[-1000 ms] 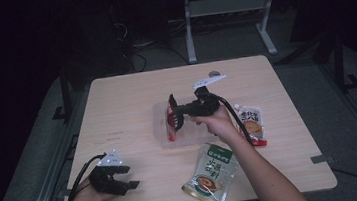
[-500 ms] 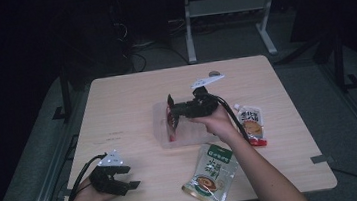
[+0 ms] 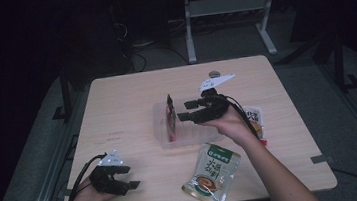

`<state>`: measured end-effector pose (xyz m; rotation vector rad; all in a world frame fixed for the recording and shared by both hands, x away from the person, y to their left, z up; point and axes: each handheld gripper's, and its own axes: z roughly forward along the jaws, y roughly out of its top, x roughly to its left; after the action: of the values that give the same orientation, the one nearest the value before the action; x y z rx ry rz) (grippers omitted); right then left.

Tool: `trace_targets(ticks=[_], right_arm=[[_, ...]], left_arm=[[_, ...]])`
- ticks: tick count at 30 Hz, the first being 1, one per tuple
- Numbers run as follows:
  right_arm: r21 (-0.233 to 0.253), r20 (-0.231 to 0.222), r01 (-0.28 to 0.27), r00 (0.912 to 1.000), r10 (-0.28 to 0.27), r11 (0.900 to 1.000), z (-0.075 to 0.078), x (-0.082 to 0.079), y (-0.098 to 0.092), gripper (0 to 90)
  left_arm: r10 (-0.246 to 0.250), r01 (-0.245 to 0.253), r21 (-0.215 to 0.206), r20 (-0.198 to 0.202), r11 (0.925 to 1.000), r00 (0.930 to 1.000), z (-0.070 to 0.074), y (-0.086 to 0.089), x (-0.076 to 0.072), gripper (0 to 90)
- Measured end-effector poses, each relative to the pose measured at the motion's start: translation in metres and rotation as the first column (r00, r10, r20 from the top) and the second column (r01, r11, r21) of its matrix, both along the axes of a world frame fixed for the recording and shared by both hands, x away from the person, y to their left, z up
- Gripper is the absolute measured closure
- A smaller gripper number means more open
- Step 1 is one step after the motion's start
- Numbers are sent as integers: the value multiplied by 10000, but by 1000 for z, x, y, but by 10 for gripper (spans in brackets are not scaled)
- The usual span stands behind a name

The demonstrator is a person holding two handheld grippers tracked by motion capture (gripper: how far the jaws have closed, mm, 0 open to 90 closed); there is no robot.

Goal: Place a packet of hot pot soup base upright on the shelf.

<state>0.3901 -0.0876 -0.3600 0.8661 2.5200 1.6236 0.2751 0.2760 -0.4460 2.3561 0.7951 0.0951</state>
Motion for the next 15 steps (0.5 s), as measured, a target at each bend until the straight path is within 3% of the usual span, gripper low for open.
trace_targets(ticks=[4, 15], right_arm=[[-74, 160, 46, 9999, -44, 10000, 1, -9, -10, 334], [-978, 768, 324, 9967, -249, 9947, -3, -41, -36, 271]], left_arm=[[-82, 82, 24, -22, 10000, 10000, 0, 0, 0, 311], [69, -70, -139, -66, 9999, 10000, -1, 0, 2, 302]])
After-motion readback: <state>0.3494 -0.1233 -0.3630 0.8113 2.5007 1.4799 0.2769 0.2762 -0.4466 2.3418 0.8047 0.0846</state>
